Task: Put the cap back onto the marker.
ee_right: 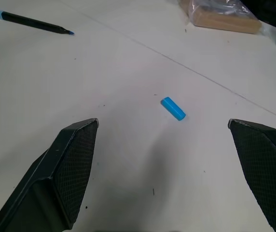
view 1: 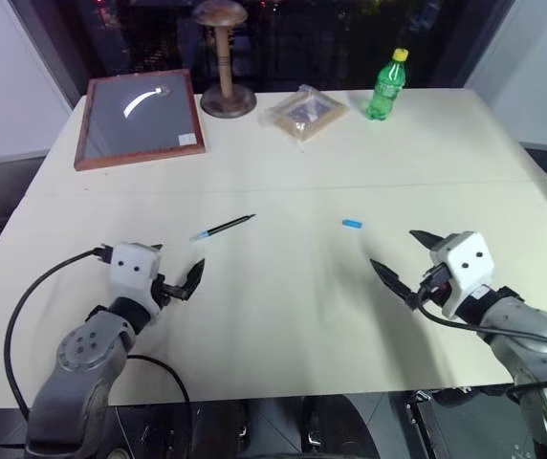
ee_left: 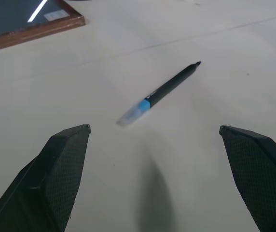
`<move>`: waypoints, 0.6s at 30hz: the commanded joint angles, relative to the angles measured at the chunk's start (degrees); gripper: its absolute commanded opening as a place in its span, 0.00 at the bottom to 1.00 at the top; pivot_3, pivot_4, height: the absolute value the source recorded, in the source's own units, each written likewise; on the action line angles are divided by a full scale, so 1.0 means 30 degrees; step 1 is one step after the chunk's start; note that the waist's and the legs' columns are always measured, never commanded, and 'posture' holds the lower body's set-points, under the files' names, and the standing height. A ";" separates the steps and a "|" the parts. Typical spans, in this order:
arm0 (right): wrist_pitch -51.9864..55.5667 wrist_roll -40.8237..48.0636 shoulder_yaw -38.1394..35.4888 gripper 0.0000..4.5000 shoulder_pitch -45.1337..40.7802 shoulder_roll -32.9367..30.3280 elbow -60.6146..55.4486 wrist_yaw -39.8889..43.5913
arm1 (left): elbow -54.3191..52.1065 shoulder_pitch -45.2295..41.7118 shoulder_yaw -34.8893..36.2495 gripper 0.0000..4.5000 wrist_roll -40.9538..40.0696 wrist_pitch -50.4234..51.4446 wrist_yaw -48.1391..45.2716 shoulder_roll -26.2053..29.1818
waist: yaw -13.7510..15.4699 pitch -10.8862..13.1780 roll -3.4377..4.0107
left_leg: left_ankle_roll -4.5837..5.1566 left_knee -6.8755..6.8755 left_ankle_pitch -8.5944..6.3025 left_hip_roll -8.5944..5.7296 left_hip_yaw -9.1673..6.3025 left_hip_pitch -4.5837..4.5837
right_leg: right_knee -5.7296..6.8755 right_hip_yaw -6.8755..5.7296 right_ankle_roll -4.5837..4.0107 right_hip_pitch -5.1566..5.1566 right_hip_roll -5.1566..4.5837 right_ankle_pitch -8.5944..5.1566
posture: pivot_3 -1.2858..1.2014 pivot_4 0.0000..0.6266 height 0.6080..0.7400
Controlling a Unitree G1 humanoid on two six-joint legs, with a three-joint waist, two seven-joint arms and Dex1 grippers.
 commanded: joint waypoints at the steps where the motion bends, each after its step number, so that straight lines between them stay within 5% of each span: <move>1: -0.0162 0.0141 -0.0278 0.99 -0.0229 -0.0119 -0.0339 -0.0025 | -0.0141 -0.0379 -0.0003 1.00 0.0314 -0.0742 0.0005 0.0252 | 0.0009 0.0000 0.0000 | 0.0000 0.0000 0.0000 0.0000 -0.0001 0.0000 | 0.0000 -0.0001 0.0000 0.0000 0.0001 0.0000 | 0.52 0.24 1.00; 18: -0.0149 0.0046 -0.0270 0.99 0.0071 -0.0057 -0.0441 -0.0193 | -0.0706 -0.1663 -0.0276 1.00 -0.0620 0.1080 0.0438 0.0024 | 0.0012 0.0000 -0.0001 | 0.0001 0.0005 0.0001 -0.0003 -0.0001 0.0001 | 0.0000 -0.0003 0.0038 0.0011 0.0011 0.0021 | 0.52 0.24 1.00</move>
